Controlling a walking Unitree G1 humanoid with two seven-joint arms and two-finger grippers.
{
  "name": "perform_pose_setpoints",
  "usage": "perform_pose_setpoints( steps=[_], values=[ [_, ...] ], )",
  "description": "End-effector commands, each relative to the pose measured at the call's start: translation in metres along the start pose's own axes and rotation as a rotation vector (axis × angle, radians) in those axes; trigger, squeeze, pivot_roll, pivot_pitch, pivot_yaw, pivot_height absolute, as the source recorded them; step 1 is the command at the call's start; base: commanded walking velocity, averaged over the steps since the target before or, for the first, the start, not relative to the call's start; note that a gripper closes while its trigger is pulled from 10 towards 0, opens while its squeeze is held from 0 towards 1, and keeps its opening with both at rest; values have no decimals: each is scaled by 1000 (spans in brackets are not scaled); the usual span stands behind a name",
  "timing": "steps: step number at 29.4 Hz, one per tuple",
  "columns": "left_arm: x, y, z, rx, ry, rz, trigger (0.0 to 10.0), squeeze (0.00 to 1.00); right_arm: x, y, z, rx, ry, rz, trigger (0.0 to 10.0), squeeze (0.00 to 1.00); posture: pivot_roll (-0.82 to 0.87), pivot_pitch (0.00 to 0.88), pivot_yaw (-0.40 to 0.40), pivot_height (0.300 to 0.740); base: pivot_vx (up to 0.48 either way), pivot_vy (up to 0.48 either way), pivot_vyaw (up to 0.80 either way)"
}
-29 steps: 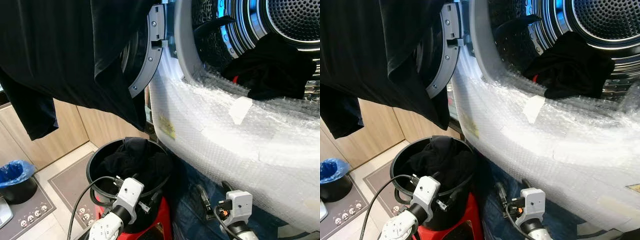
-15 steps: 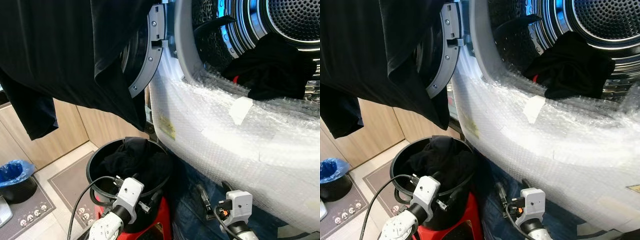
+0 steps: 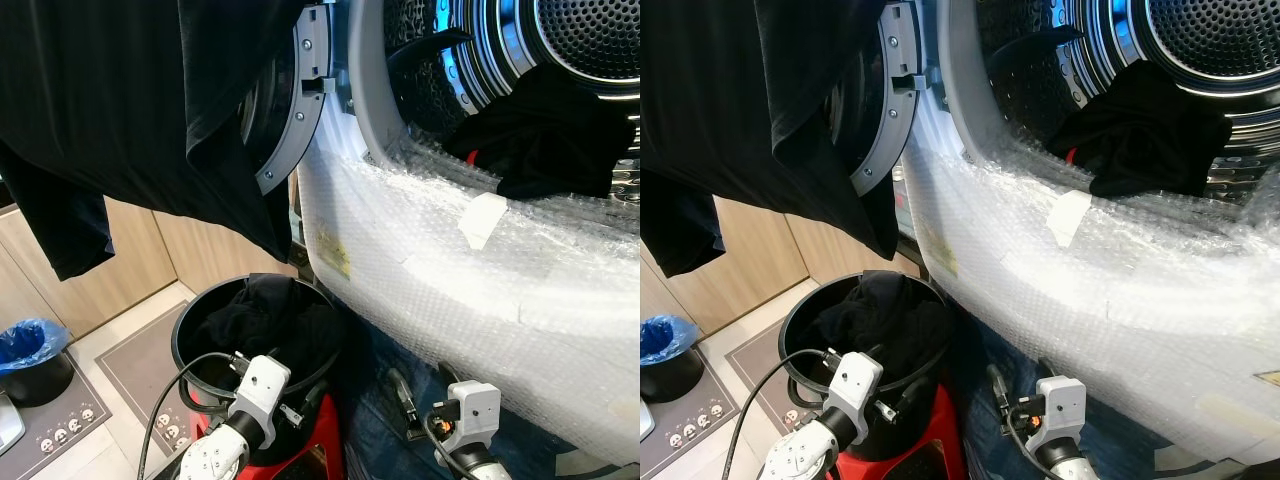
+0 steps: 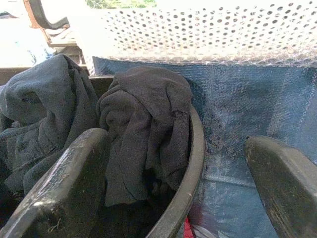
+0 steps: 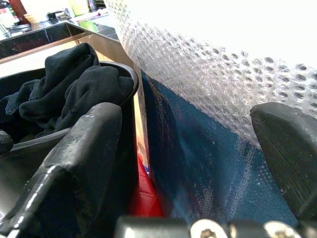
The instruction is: Clothes washing
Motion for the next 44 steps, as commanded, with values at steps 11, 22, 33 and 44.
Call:
perform_pose_setpoints(
  steps=[11, 22, 33, 44],
  values=[
    [-2, 1, 2, -10, 4, 4, 10000, 0, 0, 2, 3, 13, -6, 7, 10000, 0, -44, 0, 25, 740, 0, 0, 0],
    [-3, -1, 11, -84, -52, -12, 10000, 1000, 1, 3, 4, 60, -9, 12, 10000, 1000, -45, 0, 28, 740, 0, 0, 0],
    [-2, 6, 7, -74, -17, 30, 10000, 1000, 0, 1, 4, 51, -5, 28, 10000, 0, -45, 0, 27, 740, 0, 0, 0],
    [22, 51, 26, -76, -41, 217, 10000, 0, -2, -8, 7, 32, -7, 16, 10000, 0, -53, 0, 18, 740, 0, 0, 0]
  ],
)
Point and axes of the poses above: a point about 5 cm out from each wrist's last joint towards the gripper, its own x axis pointing out of the wrist towards the gripper, its own z axis along the axis of the wrist's last joint, y = z × x, the point moved 4 cm from there along x, pointing out of the wrist towards the gripper, and after that the axes turned 10 degrees about -x, right-handed, at the moved point
